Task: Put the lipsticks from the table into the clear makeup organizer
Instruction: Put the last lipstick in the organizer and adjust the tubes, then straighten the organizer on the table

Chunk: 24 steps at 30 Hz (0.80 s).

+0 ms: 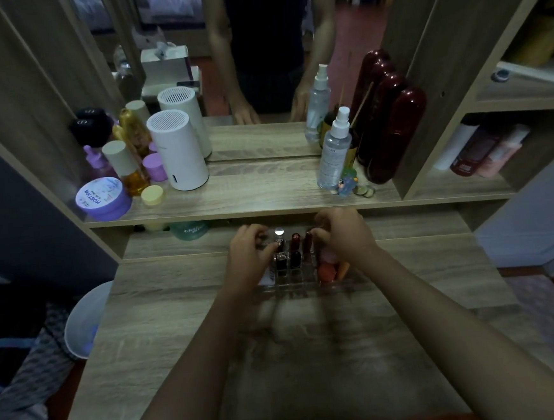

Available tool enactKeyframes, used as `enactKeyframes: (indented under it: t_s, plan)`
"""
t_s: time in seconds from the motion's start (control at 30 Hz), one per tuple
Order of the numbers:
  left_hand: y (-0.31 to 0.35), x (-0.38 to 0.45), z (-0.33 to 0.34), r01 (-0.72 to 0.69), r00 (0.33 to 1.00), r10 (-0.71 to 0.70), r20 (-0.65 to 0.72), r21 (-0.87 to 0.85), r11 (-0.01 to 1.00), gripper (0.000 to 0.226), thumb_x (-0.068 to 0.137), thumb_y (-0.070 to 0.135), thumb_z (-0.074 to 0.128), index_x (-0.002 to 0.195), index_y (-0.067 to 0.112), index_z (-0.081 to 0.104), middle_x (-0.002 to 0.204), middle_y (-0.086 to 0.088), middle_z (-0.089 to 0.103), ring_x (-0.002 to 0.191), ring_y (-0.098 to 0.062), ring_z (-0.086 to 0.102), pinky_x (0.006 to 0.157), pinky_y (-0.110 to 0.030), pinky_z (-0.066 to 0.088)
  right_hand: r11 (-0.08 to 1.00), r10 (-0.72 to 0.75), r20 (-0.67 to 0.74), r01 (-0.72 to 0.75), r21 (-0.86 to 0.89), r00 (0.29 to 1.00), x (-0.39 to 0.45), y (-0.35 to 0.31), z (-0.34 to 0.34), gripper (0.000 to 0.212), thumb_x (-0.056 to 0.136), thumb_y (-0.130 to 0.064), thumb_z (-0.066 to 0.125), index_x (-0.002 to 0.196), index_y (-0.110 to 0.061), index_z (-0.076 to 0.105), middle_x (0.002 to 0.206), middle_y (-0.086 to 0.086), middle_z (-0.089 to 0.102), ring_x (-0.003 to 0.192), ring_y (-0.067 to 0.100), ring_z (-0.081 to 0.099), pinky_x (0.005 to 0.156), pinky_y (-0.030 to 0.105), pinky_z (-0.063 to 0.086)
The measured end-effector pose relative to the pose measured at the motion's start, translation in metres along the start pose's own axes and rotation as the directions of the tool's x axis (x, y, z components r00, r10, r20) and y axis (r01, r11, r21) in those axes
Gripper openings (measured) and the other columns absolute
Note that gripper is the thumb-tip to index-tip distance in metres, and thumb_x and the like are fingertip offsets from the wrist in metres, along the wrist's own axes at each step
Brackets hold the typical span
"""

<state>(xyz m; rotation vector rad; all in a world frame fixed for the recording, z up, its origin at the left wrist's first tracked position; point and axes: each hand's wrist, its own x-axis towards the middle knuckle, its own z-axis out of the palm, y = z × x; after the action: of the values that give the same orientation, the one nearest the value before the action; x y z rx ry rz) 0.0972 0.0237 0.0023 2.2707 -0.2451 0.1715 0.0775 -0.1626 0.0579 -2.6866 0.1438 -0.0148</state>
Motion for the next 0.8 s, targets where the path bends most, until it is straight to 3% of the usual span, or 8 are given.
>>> enactKeyframes:
  t_s: [0.1, 0.23, 0.33, 0.43, 0.5, 0.6, 0.7, 0.8]
  plan:
    - [-0.007, -0.004, -0.011, 0.022, 0.998, -0.021, -0.053, 0.019, 1.0, 0.026, 0.085, 0.016, 0.065, 0.107, 0.002, 0.063, 0.105, -0.014, 0.062, 0.088, -0.012, 0.053, 0.076, -0.021, 0.041, 0.999, 0.031, -0.067, -0.03, 0.01, 0.997, -0.001, 0.019, -0.012, 0.028, 0.087, -0.021, 0.065, 0.112, -0.01, 0.069, 0.102, 0.012, 0.074, 0.097, 0.027, 0.067, 0.081, 0.035, 0.052]
    - [-0.029, -0.012, -0.029, 0.112, 0.986, -0.103, -0.131, 0.062, 0.992, 0.02, 0.091, 0.006, 0.053, 0.106, -0.002, 0.063, 0.106, -0.02, 0.064, 0.098, -0.028, 0.058, 0.08, -0.027, 0.041, 0.987, 0.157, -0.109, -0.15, 0.063, 0.982, -0.01, 0.062, -0.022, 0.017, 0.087, -0.015, 0.065, 0.099, -0.007, 0.073, 0.096, 0.015, 0.076, 0.091, 0.03, 0.069, 0.079, 0.034, 0.053]
    - [-0.045, -0.021, -0.037, 0.204, 0.973, -0.196, -0.124, 0.056, 0.977, 0.025, 0.09, -0.002, 0.049, 0.109, -0.007, 0.065, 0.111, -0.025, 0.066, 0.105, -0.035, 0.059, 0.093, -0.041, 0.048, 0.955, 0.291, -0.039, -0.288, 0.073, 0.956, -0.023, 0.092, -0.017, 0.018, 0.088, -0.014, 0.063, 0.1, -0.006, 0.073, 0.1, 0.017, 0.075, 0.093, 0.03, 0.069, 0.078, 0.032, 0.051]
    - [-0.058, -0.03, -0.035, 0.351, 0.936, -0.351, -0.021, 0.042, 0.935, 0.029, 0.093, 0.004, 0.048, 0.117, -0.004, 0.063, 0.116, -0.026, 0.066, 0.108, -0.037, 0.061, 0.095, -0.045, 0.049, 0.933, 0.333, 0.112, -0.344, 0.102, 0.936, -0.04, 0.105, -0.001, 0.014, 0.088, -0.013, 0.064, 0.093, -0.005, 0.075, 0.094, 0.019, 0.076, 0.076, 0.022, 0.064, 0.069, 0.024, 0.041]
    - [-0.062, -0.035, -0.029, 0.46, 0.886, -0.454, 0.093, -0.053, 0.886, 0.03, 0.095, 0.005, 0.047, 0.119, -0.003, 0.062, 0.113, -0.025, 0.067, 0.098, -0.031, 0.067, 0.087, -0.04, 0.056, 0.928, 0.318, 0.211, -0.349, 0.131, 0.924, -0.05, 0.104, 0.012, 0.017, 0.089, -0.017, 0.063, 0.084, -0.004, 0.074, 0.084, 0.02, 0.075, 0.066, 0.02, 0.061, 0.065, 0.027, 0.045]
    - [-0.065, -0.04, -0.017, 0.594, 0.802, -0.552, 0.228, -0.206, 0.777, 0.028, 0.094, 0.0, 0.048, 0.118, -0.01, 0.06, 0.094, -0.019, 0.062, 0.061, -0.015, 0.062, 0.049, -0.012, 0.053, 0.92, 0.301, 0.269, -0.353, 0.171, 0.915, -0.056, 0.099, 0.026, 0.022, 0.091, -0.021, 0.06, 0.076, -0.01, 0.071, 0.079, 0.017, 0.075, 0.063, 0.019, 0.063, 0.065, 0.027, 0.049]
    - [-0.07, -0.042, -0.012, 0.636, 0.77, -0.582, 0.261, -0.253, 0.729, 0.029, 0.091, -0.001, 0.053, 0.118, -0.01, 0.06, 0.095, -0.022, 0.064, 0.062, -0.013, 0.056, 0.043, -0.007, 0.048, 0.921, 0.292, 0.269, -0.346, 0.181, 0.918, -0.056, 0.094, 0.033, 0.022, 0.092, -0.02, 0.059, 0.081, -0.008, 0.074, 0.076, 0.017, 0.075, 0.054, 0.013, 0.058, 0.061, 0.025, 0.046]
    - [-0.071, -0.042, -0.008, 0.632, 0.775, -0.581, 0.248, -0.292, 0.718, 0.027, 0.087, -0.004, 0.058, 0.113, -0.011, 0.062, 0.09, -0.022, 0.065, 0.043, 0.0, 0.058, 0.038, -0.005, 0.046, 0.922, 0.294, 0.274, -0.348, 0.172, 0.916, -0.056, 0.09, 0.037, 0.026, 0.092, -0.016, 0.058, 0.072, -0.008, 0.073, 0.07, 0.016, 0.07, 0.057, 0.017, 0.058, 0.066, 0.031, 0.052]
